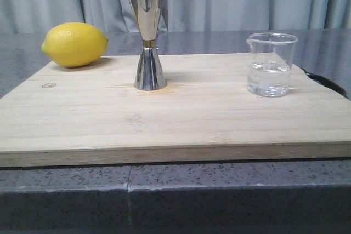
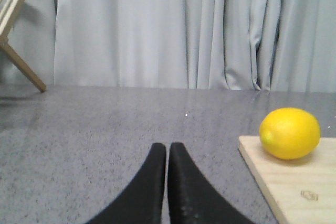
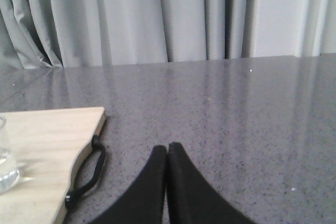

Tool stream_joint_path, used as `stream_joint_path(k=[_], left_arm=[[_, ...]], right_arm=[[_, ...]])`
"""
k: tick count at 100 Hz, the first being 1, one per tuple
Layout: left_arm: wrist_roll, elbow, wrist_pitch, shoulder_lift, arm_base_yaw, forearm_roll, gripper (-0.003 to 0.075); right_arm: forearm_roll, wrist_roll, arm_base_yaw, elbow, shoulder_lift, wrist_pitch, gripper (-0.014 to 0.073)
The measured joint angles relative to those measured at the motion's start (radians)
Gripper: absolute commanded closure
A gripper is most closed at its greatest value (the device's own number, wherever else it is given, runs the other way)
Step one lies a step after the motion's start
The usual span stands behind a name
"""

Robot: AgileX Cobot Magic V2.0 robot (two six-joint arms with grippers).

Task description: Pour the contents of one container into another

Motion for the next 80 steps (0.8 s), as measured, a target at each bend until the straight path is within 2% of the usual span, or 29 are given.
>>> stream_joint_path(k=[21,44,58,80], left_arm=[[0.0,-0.206,0.143,0.082,0.0,0.002,0.0739],[0.0,-0.391,0.249,0.267,0.0,0.017,0.0739],[0.0,-0.415,0.238,0.325,0.0,0.019,0.0739],[0.0,-0.415,0.237,0.346,0.0,0.019,0.0739]], right_arm=[[0.0,0.0,0.0,-0.188,0.023,0.154,0.0648],[0.0,0.0,0.0,-0.398,0.173,0.352,0.0647],[0.0,0.0,0.0,-0.471,0.236,0.378,0.0648],[0.0,0.0,0.0,-0.476,0.247,0.376,0.0647]])
